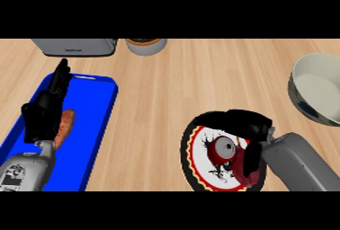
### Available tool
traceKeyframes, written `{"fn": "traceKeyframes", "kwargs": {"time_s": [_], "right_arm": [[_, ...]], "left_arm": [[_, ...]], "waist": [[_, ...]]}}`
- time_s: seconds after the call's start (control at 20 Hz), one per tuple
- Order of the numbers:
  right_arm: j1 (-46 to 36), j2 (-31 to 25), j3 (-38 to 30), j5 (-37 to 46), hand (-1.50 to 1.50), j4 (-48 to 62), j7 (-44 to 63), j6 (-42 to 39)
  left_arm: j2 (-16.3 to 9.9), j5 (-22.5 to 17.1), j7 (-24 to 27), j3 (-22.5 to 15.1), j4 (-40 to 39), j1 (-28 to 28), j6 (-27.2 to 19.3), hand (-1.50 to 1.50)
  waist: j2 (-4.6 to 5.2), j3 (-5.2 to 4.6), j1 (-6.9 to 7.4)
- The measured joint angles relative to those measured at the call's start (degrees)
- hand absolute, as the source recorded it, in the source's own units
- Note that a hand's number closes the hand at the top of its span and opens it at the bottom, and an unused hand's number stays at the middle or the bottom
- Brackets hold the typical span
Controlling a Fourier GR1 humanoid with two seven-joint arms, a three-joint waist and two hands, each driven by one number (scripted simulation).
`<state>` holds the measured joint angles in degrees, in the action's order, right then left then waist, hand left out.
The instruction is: Pick the can from the plate and place it in the bowl
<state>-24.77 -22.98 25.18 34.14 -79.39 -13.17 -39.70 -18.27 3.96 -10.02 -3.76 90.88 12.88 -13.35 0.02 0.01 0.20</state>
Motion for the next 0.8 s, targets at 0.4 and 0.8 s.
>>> {"fn": "traceKeyframes", "kwargs": {"time_s": [0.4, 0.8], "right_arm": [[0.1, 4.5, 0.4, 7.5, 1.5, 6.8, -5.6, 3.7], [0.4, 6.3, 0.7, 13.8, 1.5, 8.0, -12.4, 8.2]], "left_arm": [[1.4, 1.1, -0.1, 2.3, 0.5, -0.6, 2.2, 0.0], [2.3, 2.1, 0.7, 4.2, -0.2, -0.1, 4.1, 0.0]], "waist": [[-0.05, -0.07, 0.04], [-0.32, -0.21, -0.09]]}}
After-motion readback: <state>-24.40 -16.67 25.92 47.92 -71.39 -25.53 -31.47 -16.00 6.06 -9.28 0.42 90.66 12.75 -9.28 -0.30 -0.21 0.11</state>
